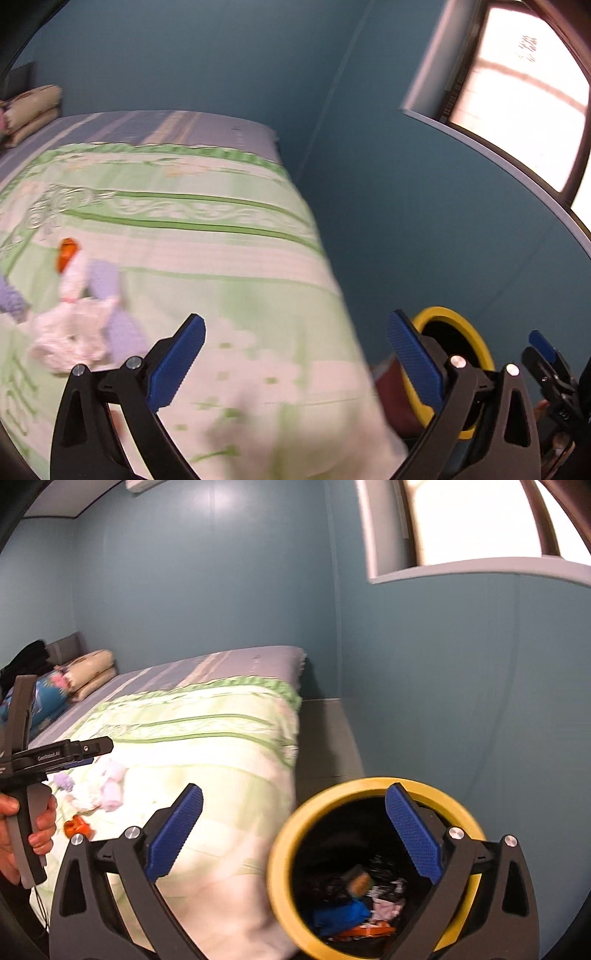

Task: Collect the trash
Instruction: 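Move both tools back over the foam nets and tissues on the bed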

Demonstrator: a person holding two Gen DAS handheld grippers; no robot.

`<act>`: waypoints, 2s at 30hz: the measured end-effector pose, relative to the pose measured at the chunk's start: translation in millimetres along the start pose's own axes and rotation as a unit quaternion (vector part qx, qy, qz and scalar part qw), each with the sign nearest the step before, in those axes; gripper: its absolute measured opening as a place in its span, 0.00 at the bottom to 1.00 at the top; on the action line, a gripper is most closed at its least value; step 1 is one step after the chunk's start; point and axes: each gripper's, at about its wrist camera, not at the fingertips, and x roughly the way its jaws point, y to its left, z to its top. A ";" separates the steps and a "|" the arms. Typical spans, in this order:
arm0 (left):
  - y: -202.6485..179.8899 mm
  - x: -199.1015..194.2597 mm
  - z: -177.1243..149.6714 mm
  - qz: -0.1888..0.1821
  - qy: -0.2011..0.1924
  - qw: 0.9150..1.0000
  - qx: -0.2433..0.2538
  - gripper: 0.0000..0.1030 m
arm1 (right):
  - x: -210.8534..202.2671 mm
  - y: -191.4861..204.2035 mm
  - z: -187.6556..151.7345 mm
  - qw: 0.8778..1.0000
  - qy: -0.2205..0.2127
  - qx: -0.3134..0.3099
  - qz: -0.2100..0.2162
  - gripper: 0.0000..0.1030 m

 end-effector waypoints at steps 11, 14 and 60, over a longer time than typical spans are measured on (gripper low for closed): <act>115.0 -34.5 8.5 0.095 -0.019 0.994 -0.046 0.92 | 36.6 111.1 7.6 0.992 0.022 -0.081 0.089 0.92; 153.7 -44.1 8.5 0.121 -0.022 0.990 -0.070 0.92 | 50.4 143.3 8.5 0.988 0.032 -0.099 0.111 0.92; 399.9 -8.0 -12.1 0.179 -0.001 0.954 -0.240 0.92 | 309.9 426.9 -25.9 0.920 0.254 -0.118 0.273 0.79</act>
